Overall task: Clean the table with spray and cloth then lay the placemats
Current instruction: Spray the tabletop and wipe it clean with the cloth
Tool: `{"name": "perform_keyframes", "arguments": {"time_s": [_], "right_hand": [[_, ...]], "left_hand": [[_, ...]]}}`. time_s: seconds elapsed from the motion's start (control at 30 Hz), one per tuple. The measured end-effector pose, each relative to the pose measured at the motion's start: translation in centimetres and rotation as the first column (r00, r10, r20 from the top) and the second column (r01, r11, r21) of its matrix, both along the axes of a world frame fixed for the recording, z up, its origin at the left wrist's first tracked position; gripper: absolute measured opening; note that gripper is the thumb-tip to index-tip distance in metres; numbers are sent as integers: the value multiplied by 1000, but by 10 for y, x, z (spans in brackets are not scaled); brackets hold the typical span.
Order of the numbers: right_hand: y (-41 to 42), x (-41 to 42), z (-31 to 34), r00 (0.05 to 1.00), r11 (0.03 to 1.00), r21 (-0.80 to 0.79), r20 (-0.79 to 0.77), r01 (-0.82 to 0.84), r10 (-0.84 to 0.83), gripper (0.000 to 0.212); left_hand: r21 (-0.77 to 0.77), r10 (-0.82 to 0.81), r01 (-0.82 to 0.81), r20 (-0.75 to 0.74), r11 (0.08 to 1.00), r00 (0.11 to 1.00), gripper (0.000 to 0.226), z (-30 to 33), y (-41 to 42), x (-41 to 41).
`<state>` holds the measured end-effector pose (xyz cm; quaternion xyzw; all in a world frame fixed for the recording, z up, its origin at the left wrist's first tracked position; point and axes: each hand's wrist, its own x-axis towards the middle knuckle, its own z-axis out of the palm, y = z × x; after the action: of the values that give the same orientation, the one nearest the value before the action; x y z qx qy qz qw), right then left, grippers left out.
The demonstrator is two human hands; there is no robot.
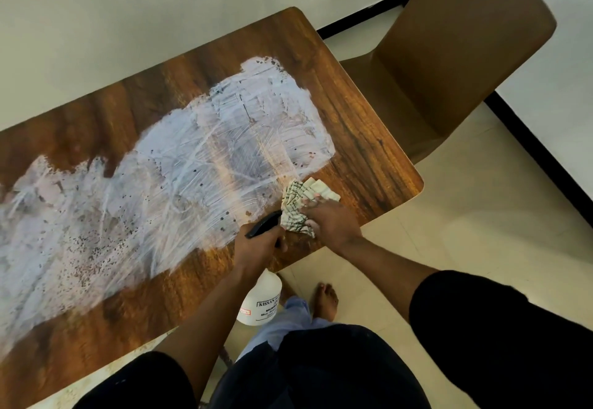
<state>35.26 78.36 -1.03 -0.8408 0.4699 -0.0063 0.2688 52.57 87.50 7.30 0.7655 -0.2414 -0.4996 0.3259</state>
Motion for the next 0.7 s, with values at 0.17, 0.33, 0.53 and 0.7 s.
{"name": "perform_keyframes", "arguments": {"time_s": [0.17,0.33,0.53,0.7], "right_hand": [[-57,-11,-5,932,934,10,68,356,-356,41],[-78,6,-1,840,840,35,31,541,-542,43],[-20,54,-3,909,910,22,37,415,-415,48],[14,72,-19,983,986,2,86,165,-164,43]], "left_hand": [[2,7,-7,-41,1000,999,14,2,-7,19],[-11,1,-2,-71,1000,997,27,7,-13,42],[25,-46,48,-73,999,996,37,9,-28,63],[65,-71,74,-50,995,996,21,7,-40,72]]}}
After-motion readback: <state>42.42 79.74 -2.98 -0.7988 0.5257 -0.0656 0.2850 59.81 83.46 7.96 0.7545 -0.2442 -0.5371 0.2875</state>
